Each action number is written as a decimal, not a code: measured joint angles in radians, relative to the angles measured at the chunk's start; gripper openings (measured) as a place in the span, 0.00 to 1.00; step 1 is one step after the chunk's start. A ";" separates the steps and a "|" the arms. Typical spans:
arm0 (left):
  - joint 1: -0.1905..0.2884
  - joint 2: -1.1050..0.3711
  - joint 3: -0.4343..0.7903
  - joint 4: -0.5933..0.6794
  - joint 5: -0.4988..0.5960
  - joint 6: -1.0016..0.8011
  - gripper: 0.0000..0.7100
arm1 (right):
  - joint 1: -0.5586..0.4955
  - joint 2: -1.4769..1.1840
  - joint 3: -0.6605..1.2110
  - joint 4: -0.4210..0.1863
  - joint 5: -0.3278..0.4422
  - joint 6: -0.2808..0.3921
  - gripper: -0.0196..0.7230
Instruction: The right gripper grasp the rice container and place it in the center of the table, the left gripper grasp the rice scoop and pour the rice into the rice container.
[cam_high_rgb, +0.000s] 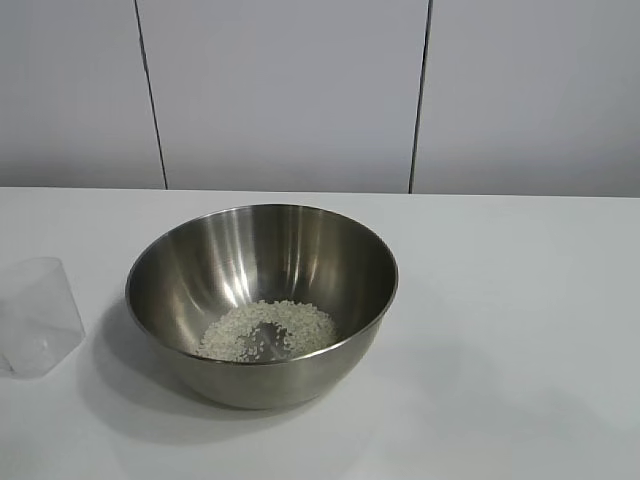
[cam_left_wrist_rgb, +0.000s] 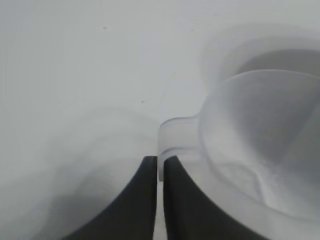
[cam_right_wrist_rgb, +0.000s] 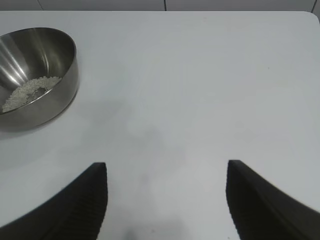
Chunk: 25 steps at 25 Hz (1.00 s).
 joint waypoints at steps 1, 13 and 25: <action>0.000 0.000 0.000 0.000 0.000 -0.005 0.31 | 0.000 0.000 0.000 0.000 0.000 0.000 0.65; 0.000 0.000 0.079 -0.029 0.000 0.031 0.54 | 0.000 0.000 0.000 0.000 0.001 0.000 0.65; 0.007 -0.114 0.128 -0.253 0.003 0.079 0.54 | 0.000 0.000 0.000 0.000 0.001 0.000 0.65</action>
